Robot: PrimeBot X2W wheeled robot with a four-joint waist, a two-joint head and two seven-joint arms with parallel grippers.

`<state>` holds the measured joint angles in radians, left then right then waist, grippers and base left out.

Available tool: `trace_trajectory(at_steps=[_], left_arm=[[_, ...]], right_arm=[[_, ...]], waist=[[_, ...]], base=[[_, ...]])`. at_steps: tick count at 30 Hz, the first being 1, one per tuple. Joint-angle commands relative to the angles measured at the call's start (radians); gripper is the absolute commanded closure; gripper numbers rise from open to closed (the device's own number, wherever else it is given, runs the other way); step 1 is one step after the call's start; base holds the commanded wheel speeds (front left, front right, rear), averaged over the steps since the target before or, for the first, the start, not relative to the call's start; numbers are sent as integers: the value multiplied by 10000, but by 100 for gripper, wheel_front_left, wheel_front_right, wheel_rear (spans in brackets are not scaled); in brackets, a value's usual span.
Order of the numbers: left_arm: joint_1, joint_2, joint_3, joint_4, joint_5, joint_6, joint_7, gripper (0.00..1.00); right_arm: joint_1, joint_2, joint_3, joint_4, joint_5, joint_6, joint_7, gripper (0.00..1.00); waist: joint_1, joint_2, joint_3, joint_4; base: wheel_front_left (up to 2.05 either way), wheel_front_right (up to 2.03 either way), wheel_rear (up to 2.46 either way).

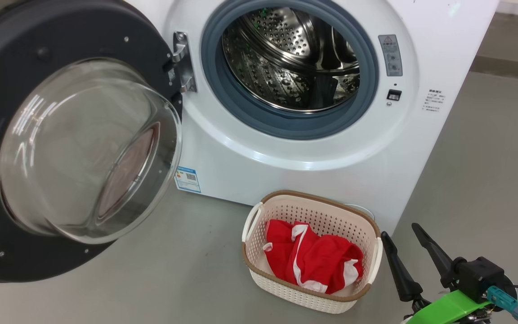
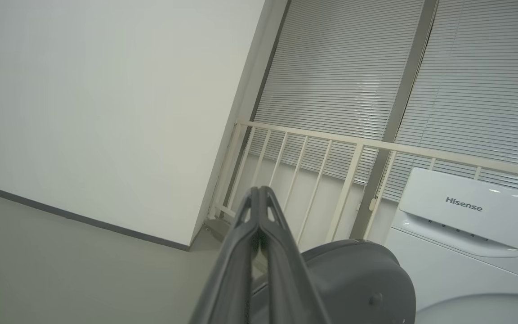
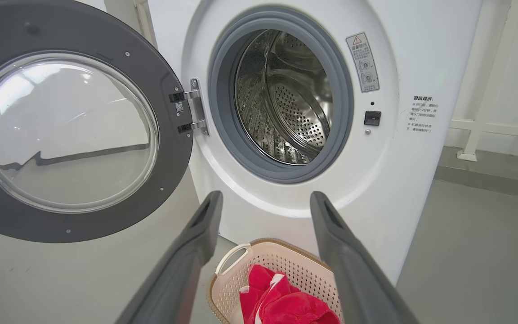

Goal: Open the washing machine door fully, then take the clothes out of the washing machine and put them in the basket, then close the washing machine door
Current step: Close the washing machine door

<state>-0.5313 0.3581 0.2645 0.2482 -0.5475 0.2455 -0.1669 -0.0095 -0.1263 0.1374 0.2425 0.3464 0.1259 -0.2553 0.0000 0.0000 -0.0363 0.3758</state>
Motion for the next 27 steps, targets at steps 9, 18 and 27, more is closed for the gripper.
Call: trace_trajectory(at_steps=[9, 18, 27], left_arm=[[-2113, 1046, 1259, 3594, -1483, -123, 1156, 100], [-3099, 1538, 1679, 6366, -2456, -347, 2811, 100], [-3565, 1534, 2220, 7515, -3832, -1471, 4870, 100]], right_arm=[[-596, -294, 235, -179, -20, 48, -65, 0], [-614, -405, 416, -54, 5, 48, -65, 0], [-726, -519, 675, 82, 95, 48, -65, 0]], waist=[[0, 0, 186, -174], [0, 0, 192, -271], [0, 0, 199, -437]], base=[[0, 0, 0], [0, 0, 0], [0, 0, 0]])
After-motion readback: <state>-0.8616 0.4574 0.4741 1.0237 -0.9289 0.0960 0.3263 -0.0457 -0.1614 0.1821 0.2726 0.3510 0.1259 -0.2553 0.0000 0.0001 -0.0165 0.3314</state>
